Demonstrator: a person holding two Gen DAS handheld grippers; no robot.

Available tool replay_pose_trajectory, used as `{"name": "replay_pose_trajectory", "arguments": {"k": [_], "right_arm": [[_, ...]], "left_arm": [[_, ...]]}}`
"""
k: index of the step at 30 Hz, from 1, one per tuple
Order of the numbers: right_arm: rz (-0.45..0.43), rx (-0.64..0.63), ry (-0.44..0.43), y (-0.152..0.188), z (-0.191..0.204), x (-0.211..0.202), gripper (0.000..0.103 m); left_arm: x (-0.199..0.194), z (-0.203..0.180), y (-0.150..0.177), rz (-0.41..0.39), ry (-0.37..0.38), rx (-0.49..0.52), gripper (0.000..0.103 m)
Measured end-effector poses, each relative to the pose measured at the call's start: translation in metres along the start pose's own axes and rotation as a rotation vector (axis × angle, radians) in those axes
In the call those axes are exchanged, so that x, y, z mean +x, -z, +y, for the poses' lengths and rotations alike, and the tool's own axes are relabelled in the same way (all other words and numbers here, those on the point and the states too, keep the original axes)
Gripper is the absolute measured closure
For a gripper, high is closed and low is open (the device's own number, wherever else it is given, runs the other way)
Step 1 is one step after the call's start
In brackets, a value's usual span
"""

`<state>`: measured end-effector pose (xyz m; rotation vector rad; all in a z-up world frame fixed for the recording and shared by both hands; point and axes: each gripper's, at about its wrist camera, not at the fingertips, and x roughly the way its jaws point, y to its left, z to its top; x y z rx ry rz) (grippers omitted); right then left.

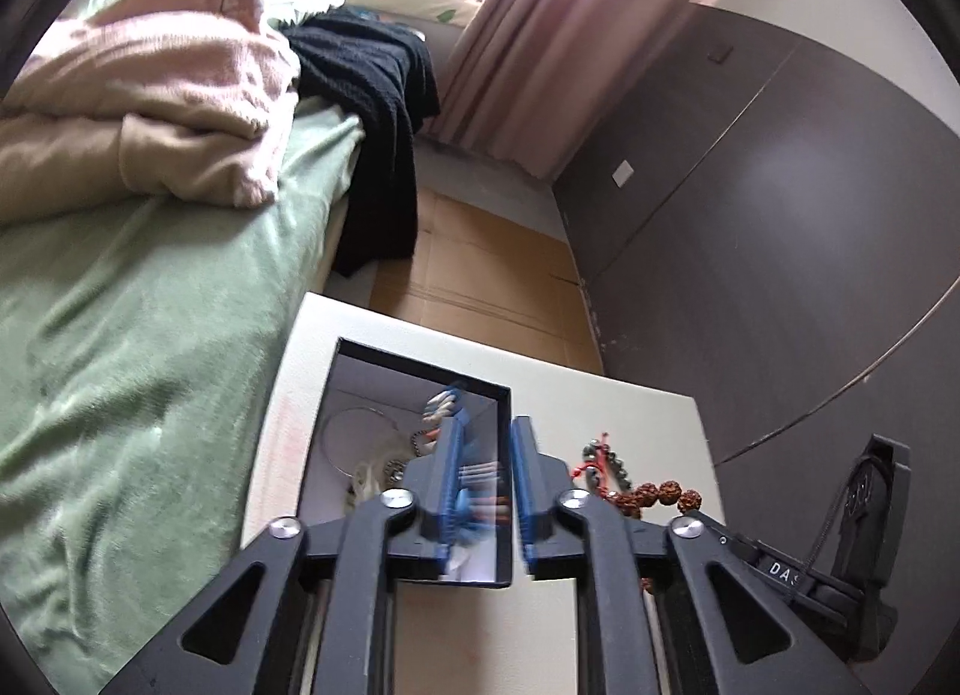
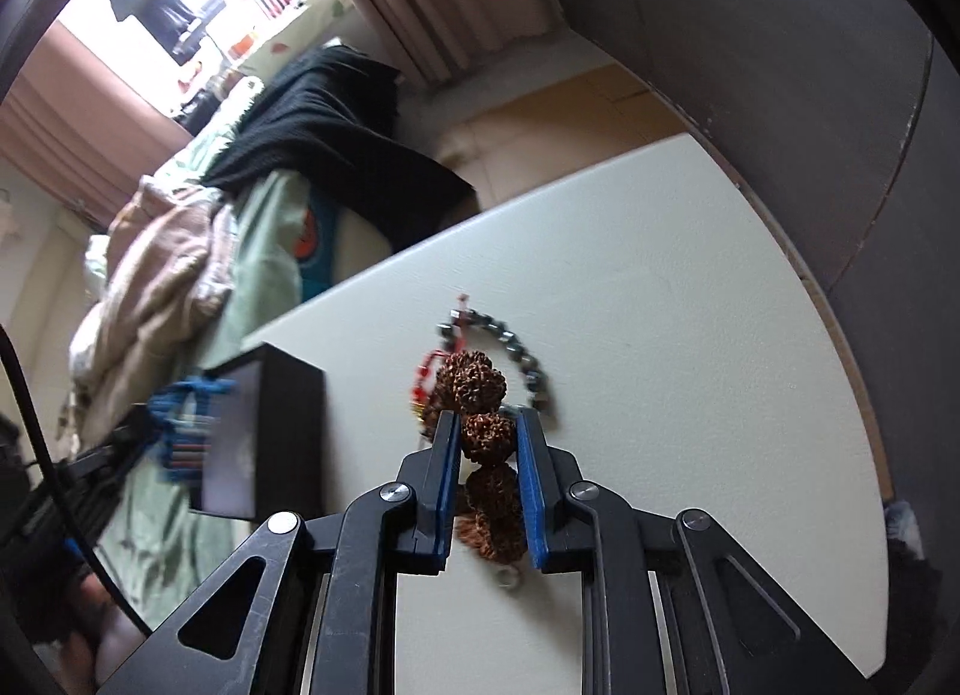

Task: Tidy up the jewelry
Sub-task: 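Drop the blue bracelet into the box with the left tool while the right tool grasps the rudraksha bracelet, then lower the brown rudraksha bracelet into the box and open the right tool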

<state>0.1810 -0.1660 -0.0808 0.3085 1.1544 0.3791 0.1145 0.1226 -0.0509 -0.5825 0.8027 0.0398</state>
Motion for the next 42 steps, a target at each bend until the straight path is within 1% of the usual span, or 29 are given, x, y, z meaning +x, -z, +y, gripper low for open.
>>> {"name": "replay_pose_trajectory", "arguments": {"k": [1,2,3,4,5,7,11,15,20,27,32,34,36,37,40,42], "right_arm": [[-0.005,-0.001,-0.012,-0.001,0.002,-0.002,0.083],[-0.013,-0.004,-0.028,-0.001,0.005,-0.005,0.083],[-0.023,-0.009,-0.046,-0.002,0.009,-0.009,0.083],[-0.035,-0.016,-0.062,-0.002,0.013,-0.013,0.083],[-0.047,-0.021,-0.073,-0.001,0.019,-0.015,0.083],[-0.076,-0.041,-0.100,-0.001,0.031,-0.023,0.083],[-0.118,-0.081,-0.167,-0.001,0.053,-0.034,0.083],[-0.127,-0.109,-0.241,-0.001,0.076,-0.033,0.083],[-0.131,-0.151,-0.306,0.000,0.104,-0.030,0.083],[-0.151,-0.185,-0.342,0.000,0.129,-0.025,0.083],[-0.168,-0.212,-0.307,-0.001,0.146,-0.010,0.083],[-0.131,-0.216,-0.327,-0.001,0.153,0.004,0.080],[-0.065,-0.215,-0.359,0.000,0.156,0.015,0.069],[-0.052,-0.209,-0.366,0.000,0.154,0.017,0.066],[-0.073,-0.181,-0.349,-0.002,0.143,0.010,0.061],[-0.083,-0.151,-0.335,-0.007,0.130,0.002,0.055]], "left_arm": [[0.000,0.003,-0.001,0.004,0.014,-0.017,0.059],[-0.003,0.006,-0.002,-0.007,0.025,-0.037,0.049],[-0.006,0.008,-0.003,-0.024,0.022,-0.047,0.031],[-0.011,0.010,-0.004,-0.046,0.017,-0.053,0.024],[-0.015,0.011,-0.005,-0.065,0.013,-0.055,0.023],[-0.021,0.013,-0.008,-0.079,0.010,-0.059,0.023],[-0.024,0.023,-0.010,-0.080,0.006,-0.089,0.023],[-0.029,0.033,-0.013,-0.090,0.005,-0.119,0.023],[-0.037,0.045,-0.017,-0.110,0.007,-0.155,0.023],[-0.045,0.055,-0.020,-0.121,0.008,-0.179,0.023],[-0.049,0.062,-0.023,-0.124,0.011,-0.194,0.023],[-0.050,0.063,-0.023,-0.126,0.007,-0.195,0.023],[-0.050,0.064,-0.023,-0.127,0.008,-0.196,0.023],[-0.050,0.064,-0.024,-0.126,0.008,-0.196,0.023],[-0.049,0.064,-0.024,-0.122,0.003,-0.191,0.023],[-0.047,0.061,-0.023,-0.116,0.004,-0.186,0.023]]}}
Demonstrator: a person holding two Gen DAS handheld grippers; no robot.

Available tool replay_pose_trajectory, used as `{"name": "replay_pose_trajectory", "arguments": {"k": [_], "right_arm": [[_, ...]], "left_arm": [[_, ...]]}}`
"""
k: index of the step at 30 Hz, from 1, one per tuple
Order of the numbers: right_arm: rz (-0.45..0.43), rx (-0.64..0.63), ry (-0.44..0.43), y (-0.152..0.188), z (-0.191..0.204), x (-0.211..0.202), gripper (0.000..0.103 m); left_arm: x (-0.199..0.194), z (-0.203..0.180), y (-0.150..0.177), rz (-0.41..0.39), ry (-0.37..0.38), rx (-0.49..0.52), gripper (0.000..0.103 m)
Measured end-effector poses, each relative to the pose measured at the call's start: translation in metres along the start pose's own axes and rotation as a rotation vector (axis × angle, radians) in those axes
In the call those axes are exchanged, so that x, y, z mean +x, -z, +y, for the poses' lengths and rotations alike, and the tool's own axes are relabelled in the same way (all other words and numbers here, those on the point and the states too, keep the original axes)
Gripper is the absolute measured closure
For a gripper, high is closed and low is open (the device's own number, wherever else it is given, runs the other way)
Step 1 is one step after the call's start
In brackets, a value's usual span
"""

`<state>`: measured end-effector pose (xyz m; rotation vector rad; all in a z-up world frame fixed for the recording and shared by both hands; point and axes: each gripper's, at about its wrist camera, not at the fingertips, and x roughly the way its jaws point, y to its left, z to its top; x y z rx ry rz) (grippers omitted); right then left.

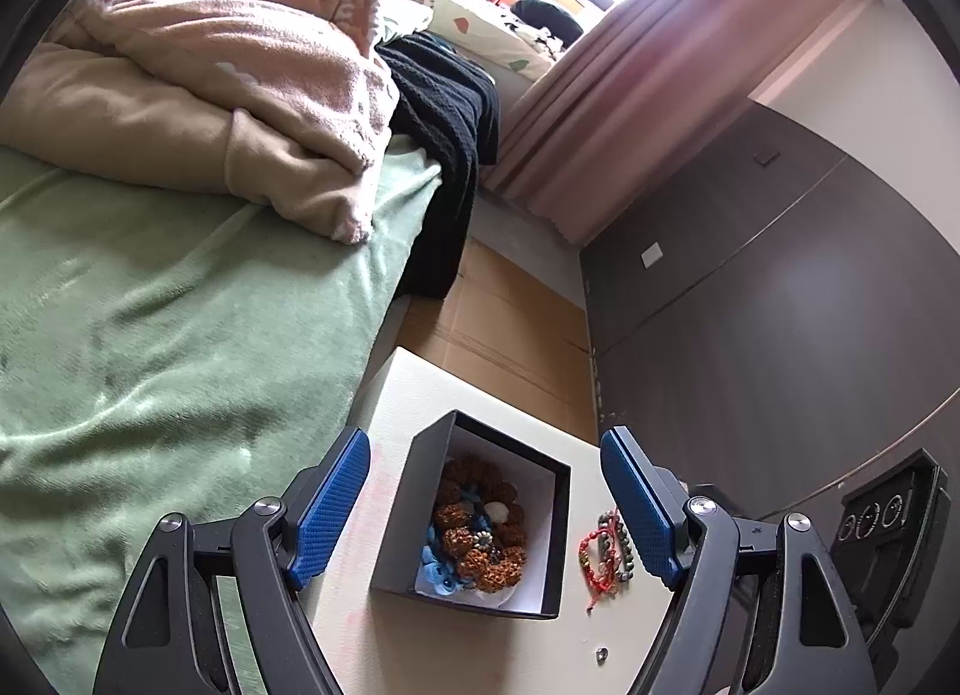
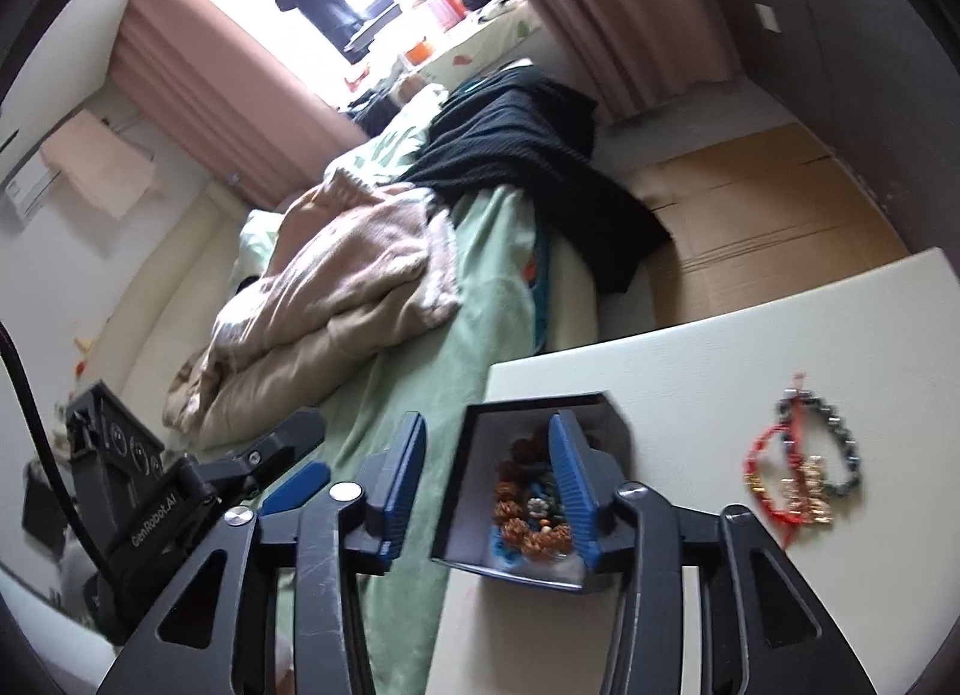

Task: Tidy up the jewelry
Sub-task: 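Lower the brown rudraksha bracelet into the box and open the right tool, then withdraw both tools and move the left tool over the silver ring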

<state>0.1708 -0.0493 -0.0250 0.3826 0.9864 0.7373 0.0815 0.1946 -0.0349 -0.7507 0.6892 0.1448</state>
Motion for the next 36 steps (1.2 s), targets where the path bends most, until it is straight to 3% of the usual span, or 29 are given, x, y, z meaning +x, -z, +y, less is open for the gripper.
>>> {"name": "replay_pose_trajectory", "arguments": {"k": [3,13,16,25,32,36], "right_arm": [[-0.026,0.044,0.030,-0.001,-0.017,-0.019,0.046],[-0.033,0.128,0.160,0.004,-0.065,-0.067,0.043],[-0.028,0.140,0.179,0.009,-0.075,-0.078,0.033],[-0.008,0.165,0.225,0.019,-0.096,-0.101,0.033],[0.025,0.190,0.308,0.035,-0.114,-0.119,0.033],[0.038,0.228,0.319,0.042,-0.128,-0.128,0.033]], "left_arm": [[0.002,-0.006,0.003,0.007,0.001,0.019,0.023],[0.010,-0.040,0.024,0.039,-0.009,0.118,0.023],[0.013,-0.051,0.034,0.055,-0.008,0.147,0.023],[0.021,-0.087,0.069,0.092,-0.029,0.265,0.023],[0.037,-0.115,0.102,0.160,-0.044,0.372,0.023],[0.047,-0.130,0.123,0.215,-0.052,0.442,0.029]]}}
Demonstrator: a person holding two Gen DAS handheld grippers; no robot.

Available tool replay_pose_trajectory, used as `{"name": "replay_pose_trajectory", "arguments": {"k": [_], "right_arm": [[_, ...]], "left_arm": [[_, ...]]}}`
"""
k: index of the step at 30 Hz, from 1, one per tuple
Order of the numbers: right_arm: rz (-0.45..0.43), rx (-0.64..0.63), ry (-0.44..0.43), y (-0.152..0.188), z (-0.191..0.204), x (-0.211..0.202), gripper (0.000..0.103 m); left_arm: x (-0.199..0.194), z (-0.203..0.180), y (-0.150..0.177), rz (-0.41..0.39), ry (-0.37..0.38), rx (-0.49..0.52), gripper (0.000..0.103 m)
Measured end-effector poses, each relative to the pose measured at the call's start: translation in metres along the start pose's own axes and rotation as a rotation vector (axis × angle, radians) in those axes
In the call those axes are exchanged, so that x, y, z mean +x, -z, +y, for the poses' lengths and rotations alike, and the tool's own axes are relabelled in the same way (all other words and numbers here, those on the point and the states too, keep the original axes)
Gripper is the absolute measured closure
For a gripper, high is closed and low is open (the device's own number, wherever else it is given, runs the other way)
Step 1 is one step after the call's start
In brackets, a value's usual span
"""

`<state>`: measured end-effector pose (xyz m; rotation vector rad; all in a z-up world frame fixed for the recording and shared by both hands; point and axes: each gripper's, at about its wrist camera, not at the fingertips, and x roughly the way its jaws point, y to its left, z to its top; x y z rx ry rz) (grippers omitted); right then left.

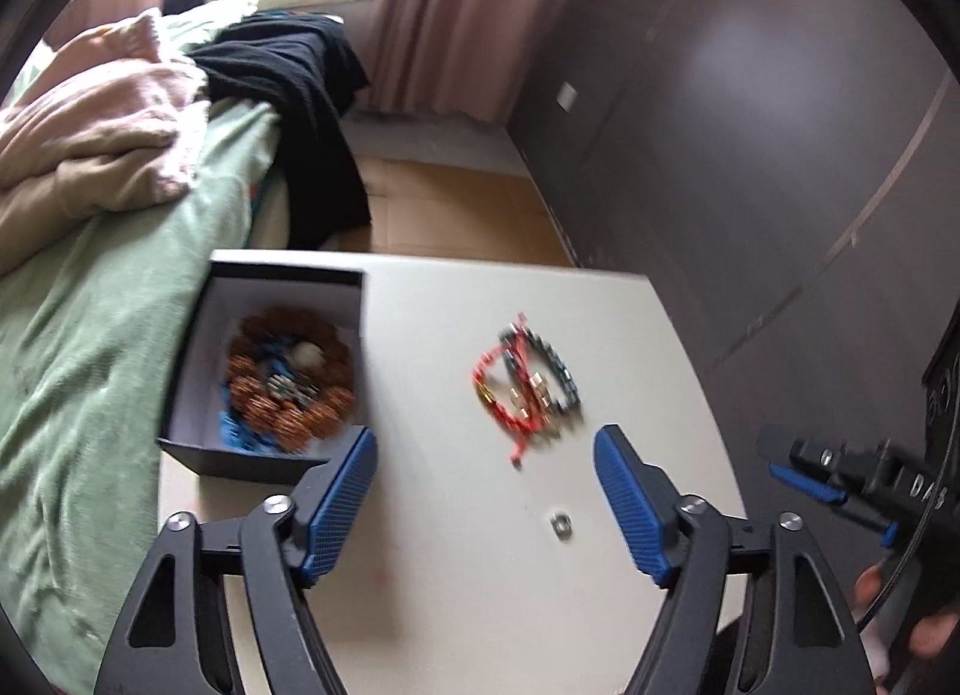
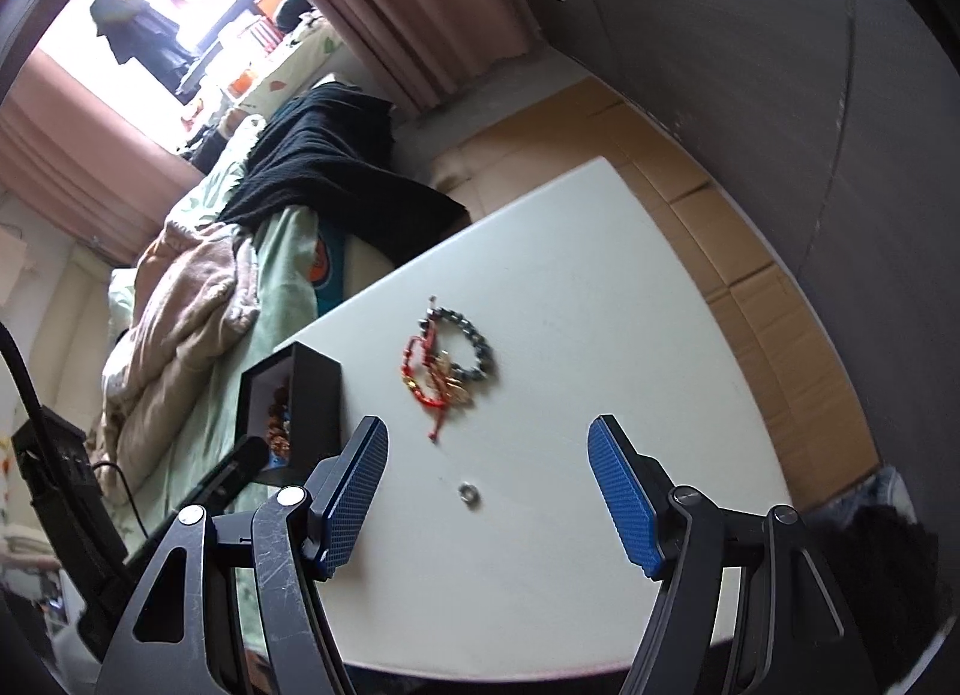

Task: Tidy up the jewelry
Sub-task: 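Withdraw both tools and move the left tool over the silver ring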

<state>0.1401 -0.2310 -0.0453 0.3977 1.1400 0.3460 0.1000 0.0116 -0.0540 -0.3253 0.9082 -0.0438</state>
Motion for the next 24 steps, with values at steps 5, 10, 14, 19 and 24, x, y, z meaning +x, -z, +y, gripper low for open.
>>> {"name": "replay_pose_trajectory", "arguments": {"k": [5,10,14,19,24], "right_arm": [[0.014,0.033,0.031,0.010,-0.016,-0.004,0.033],[0.006,0.057,0.007,0.017,-0.028,-0.015,0.033],[0.000,0.088,0.030,0.015,-0.040,-0.018,0.033],[0.029,0.084,0.061,0.011,-0.048,-0.010,0.033],[0.032,0.098,0.086,0.007,-0.060,-0.009,0.033]], "left_arm": [[0.014,-0.024,0.013,0.044,-0.014,0.073,0.034],[0.035,-0.044,0.025,0.110,-0.020,0.126,0.053],[0.052,-0.056,0.035,0.157,-0.036,0.168,0.061],[0.074,-0.058,0.043,0.201,-0.061,0.184,0.070],[0.087,-0.064,0.050,0.213,-0.098,0.228,0.070]]}}
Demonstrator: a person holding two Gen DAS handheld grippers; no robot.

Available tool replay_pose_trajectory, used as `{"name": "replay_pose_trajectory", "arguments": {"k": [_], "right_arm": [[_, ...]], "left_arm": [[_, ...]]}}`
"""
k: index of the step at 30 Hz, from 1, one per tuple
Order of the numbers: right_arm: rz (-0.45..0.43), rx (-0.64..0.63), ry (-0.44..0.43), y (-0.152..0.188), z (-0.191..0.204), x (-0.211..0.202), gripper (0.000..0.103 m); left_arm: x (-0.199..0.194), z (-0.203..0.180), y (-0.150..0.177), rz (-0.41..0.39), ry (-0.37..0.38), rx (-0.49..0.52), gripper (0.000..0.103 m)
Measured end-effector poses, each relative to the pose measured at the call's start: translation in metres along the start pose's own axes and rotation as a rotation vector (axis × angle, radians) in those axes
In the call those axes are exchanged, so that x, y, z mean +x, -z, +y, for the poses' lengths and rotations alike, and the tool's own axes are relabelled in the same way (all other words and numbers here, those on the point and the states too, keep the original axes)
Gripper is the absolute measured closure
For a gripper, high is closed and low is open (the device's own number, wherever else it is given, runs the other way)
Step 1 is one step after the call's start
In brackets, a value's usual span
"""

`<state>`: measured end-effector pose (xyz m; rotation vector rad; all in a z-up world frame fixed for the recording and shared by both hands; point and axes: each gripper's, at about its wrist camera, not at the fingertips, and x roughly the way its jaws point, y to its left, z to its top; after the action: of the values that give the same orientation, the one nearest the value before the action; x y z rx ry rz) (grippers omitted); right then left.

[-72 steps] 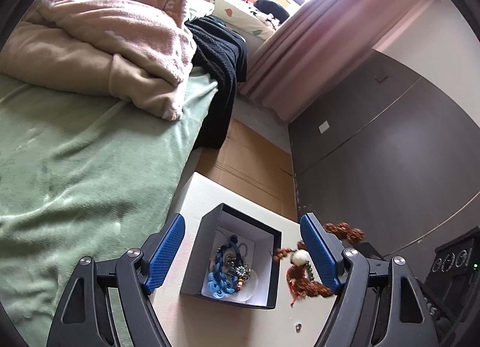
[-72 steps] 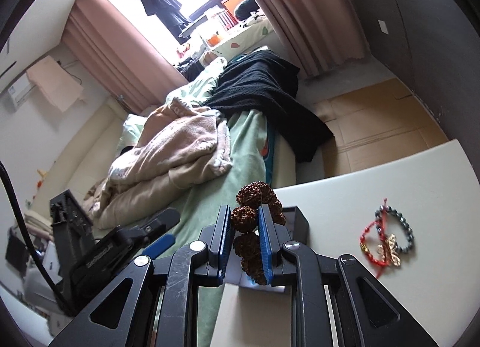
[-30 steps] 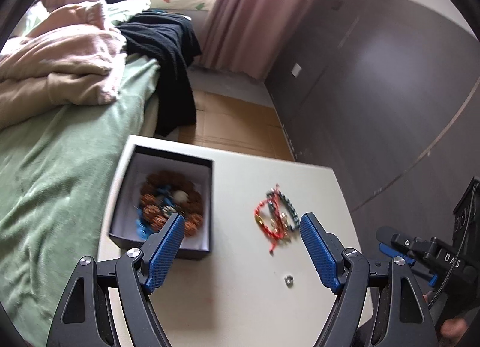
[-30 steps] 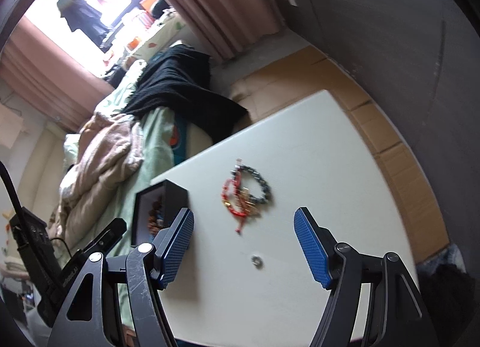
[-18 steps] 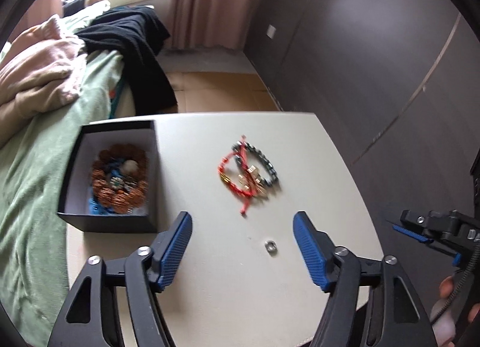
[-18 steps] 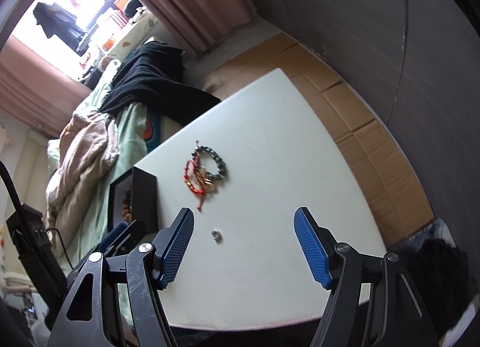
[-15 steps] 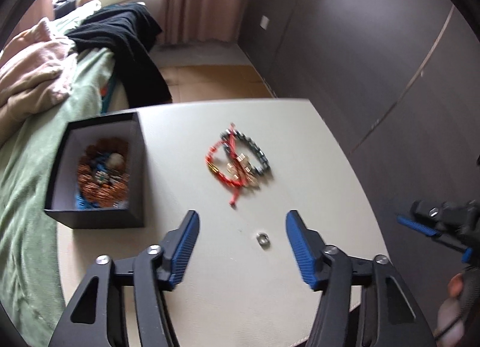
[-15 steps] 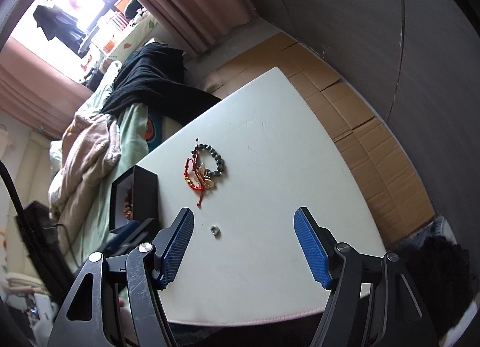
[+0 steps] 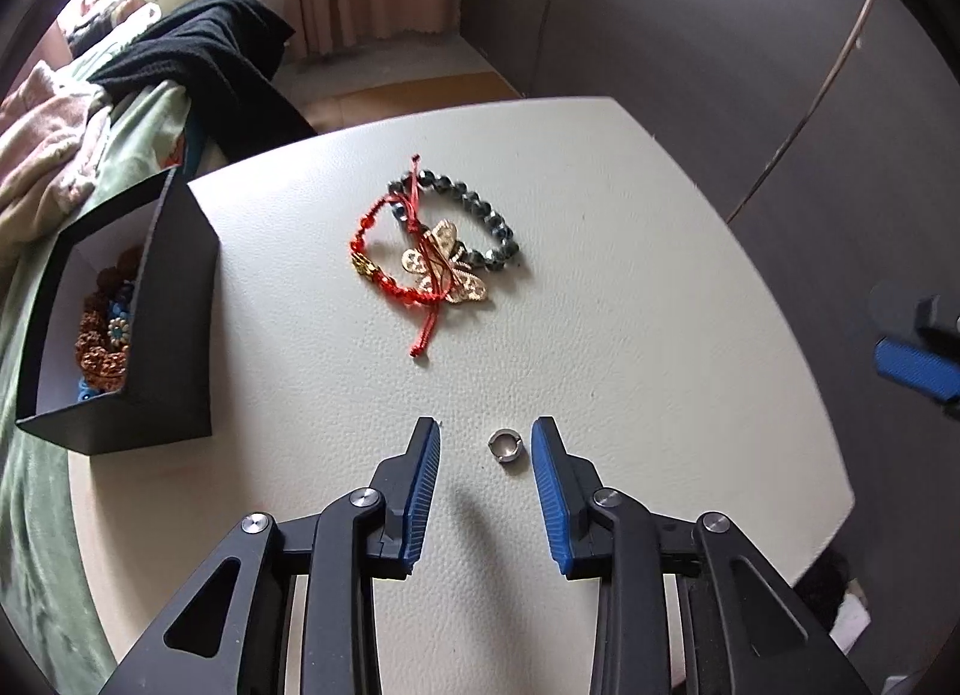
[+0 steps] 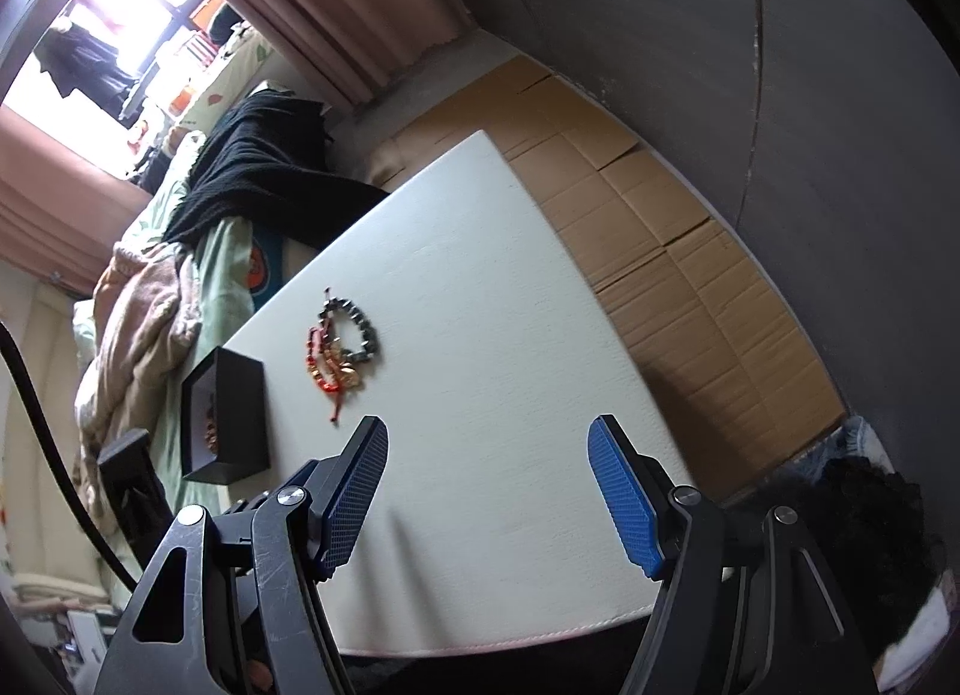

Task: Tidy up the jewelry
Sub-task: 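Withdraw both tools and move the left tool over the silver ring, then grasp the small silver ring with the left tool and carry it to the box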

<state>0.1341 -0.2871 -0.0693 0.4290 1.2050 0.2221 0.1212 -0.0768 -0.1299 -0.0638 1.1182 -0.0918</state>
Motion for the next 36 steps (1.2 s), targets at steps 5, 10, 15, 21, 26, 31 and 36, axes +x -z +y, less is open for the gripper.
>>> {"name": "replay_pose_trajectory", "arguments": {"k": [5,10,15,21,26,31,36], "right_arm": [[-0.005,0.014,0.000,-0.003,-0.008,-0.001,0.033],[0.002,0.005,0.011,-0.004,-0.008,0.001,0.033],[0.000,-0.016,0.025,-0.002,-0.003,0.000,0.033],[0.004,-0.030,0.025,-0.002,0.002,0.003,0.033],[0.019,-0.057,0.037,-0.002,0.009,0.010,0.033],[0.029,-0.077,0.049,-0.002,0.018,0.017,0.033],[0.046,-0.093,0.052,-0.005,0.029,0.029,0.033]], "left_arm": [[0.010,-0.007,0.002,0.011,-0.042,0.040,0.072],[0.011,-0.016,0.002,0.012,-0.066,0.084,0.090],[0.010,-0.015,0.002,0.019,-0.068,0.084,0.090],[0.000,-0.007,-0.002,-0.009,-0.061,0.061,0.090],[-0.016,0.006,-0.008,-0.060,-0.053,0.014,0.090],[-0.029,0.017,-0.016,-0.106,-0.046,-0.027,0.090],[-0.038,0.029,-0.023,-0.136,-0.029,-0.065,0.090]]}}
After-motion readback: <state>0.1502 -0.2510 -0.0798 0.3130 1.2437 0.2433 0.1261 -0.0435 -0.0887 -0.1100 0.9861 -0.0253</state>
